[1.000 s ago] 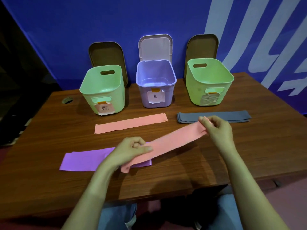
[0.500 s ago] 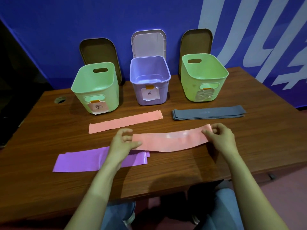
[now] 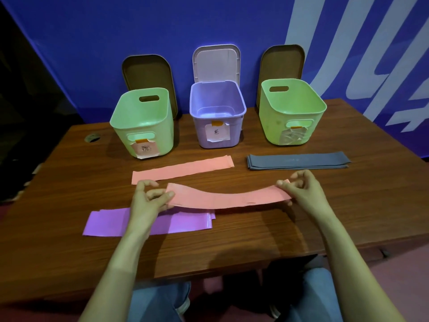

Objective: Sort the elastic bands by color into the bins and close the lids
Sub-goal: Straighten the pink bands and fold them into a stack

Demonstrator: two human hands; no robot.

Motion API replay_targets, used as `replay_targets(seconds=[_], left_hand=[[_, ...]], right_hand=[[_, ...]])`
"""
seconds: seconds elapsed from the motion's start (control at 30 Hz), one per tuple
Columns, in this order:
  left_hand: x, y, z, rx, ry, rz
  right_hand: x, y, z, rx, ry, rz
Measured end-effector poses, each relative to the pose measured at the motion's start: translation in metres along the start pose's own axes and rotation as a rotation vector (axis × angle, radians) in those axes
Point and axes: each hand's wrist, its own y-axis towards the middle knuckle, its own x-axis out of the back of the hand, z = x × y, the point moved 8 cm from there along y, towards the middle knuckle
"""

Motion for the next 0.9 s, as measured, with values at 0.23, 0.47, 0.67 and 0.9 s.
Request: replay_targets(seconds=[0.23,0.47,0.67,0.9], left_hand=[[0.033,-0.006,-0.002,-0.093,0.211,0.056],[0.081,0.037,-0.017,-0.129,0.246,-0.234],[0.079,0.097,-0.023,-0.1,0.341,-0.265],[0.075,0.119,0.002,0.002,0.471,-0.264]], right_hand=[[-0.049,-0.015,0.024,0.184,0.029,0.259],[-0.099,0.015,0.057,0.405,-0.127,0.187],[-0.134,0.075,0.076,0.381,-0.213,0.016],[-0.158,0.106,0.047,0.253,-0.354,-0.018]])
